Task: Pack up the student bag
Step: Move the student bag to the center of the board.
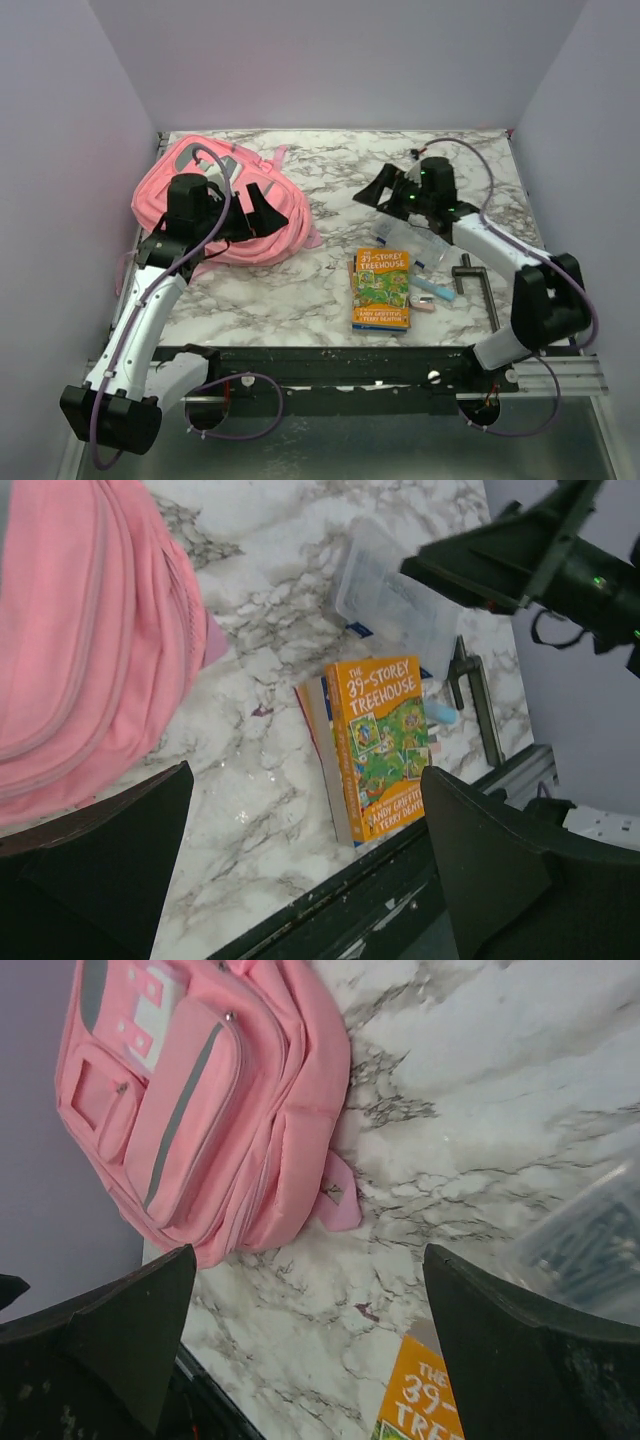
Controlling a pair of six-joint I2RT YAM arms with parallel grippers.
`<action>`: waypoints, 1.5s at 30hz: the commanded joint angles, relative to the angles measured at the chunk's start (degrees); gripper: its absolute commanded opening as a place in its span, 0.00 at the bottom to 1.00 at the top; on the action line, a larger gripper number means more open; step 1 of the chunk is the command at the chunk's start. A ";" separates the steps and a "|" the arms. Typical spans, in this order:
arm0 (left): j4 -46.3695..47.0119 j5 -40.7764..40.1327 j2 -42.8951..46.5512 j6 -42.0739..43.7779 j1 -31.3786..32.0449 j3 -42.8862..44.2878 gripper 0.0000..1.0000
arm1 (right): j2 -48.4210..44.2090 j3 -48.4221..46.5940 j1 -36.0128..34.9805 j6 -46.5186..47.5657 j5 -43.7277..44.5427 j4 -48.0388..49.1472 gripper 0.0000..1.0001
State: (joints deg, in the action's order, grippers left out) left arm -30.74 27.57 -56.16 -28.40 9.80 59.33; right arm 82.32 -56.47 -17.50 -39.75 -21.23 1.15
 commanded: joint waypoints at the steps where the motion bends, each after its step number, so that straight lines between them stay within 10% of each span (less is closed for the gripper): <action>1: -3.13 -3.74 -0.86 0.46 5.21 0.05 0.99 | 13.12 -7.82 -7.76 -2.78 -6.57 7.01 1.00; 23: -8.39 -13.04 0.35 2.39 6.55 0.09 0.98 | 42.75 -25.60 -20.93 -12.53 7.63 11.10 0.93; 33: -4.94 -12.85 0.52 -2.95 6.62 -2.10 0.96 | 45.03 -23.51 -22.57 -21.55 5.58 22.88 0.49; 40: -3.19 -12.87 1.49 -3.78 6.55 -4.33 0.96 | 41.11 -15.78 -22.66 -22.68 5.87 28.97 0.01; 45: -1.58 -14.87 -1.90 -5.81 6.54 -4.78 0.96 | 36.10 -7.18 -23.02 -23.65 5.69 34.01 0.01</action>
State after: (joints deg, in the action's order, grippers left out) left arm -35.11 14.92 -55.92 -31.90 16.25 55.33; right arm 123.35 -69.06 -39.70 -62.11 -14.59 30.00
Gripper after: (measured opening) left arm 0.964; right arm 0.072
